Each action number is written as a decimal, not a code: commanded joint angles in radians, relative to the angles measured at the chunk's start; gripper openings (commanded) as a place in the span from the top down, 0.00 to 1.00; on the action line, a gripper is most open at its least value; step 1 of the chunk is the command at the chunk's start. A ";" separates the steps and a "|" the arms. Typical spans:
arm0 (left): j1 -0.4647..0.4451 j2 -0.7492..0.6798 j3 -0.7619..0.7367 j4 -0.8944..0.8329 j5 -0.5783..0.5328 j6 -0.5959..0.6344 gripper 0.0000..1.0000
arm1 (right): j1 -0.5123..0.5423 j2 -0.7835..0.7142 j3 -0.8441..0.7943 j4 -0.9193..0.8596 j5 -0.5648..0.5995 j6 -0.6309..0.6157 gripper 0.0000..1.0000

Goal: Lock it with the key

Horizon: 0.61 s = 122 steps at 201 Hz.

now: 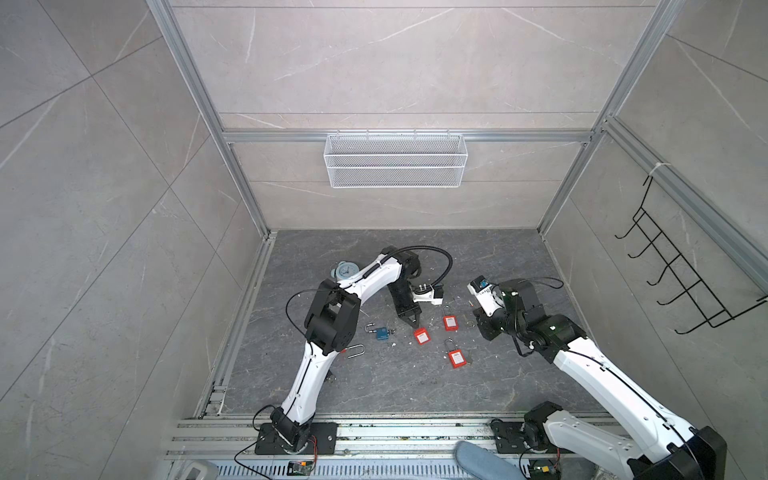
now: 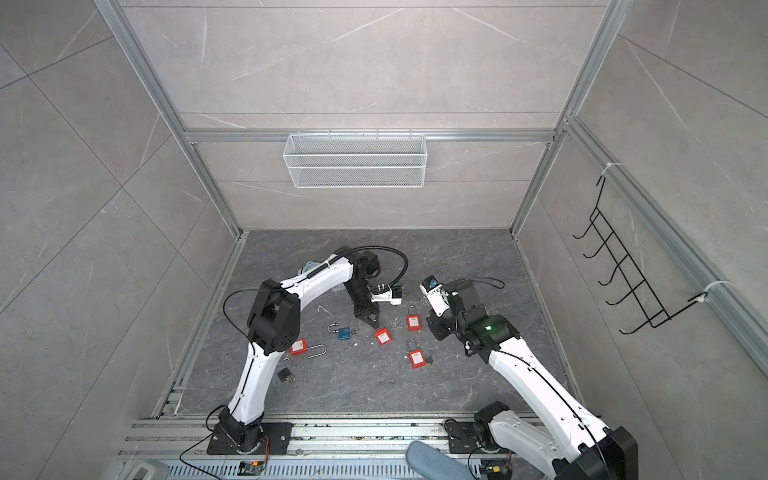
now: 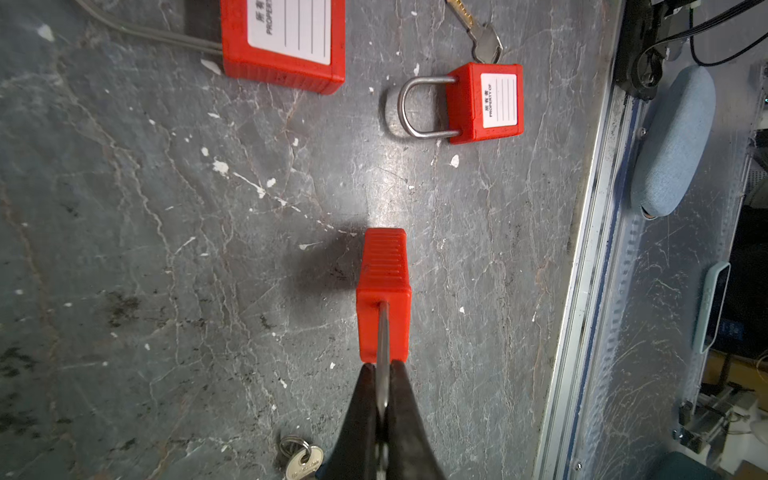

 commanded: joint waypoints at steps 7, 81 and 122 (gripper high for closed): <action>-0.012 0.062 0.090 -0.069 -0.029 0.028 1.00 | -0.001 0.008 -0.024 0.036 -0.007 0.038 1.00; -0.019 0.143 0.166 -0.029 -0.122 0.009 0.81 | -0.002 0.033 -0.064 0.096 -0.034 0.093 1.00; -0.019 0.141 0.168 0.060 -0.146 -0.007 0.76 | -0.002 0.059 -0.065 0.103 -0.045 0.153 1.00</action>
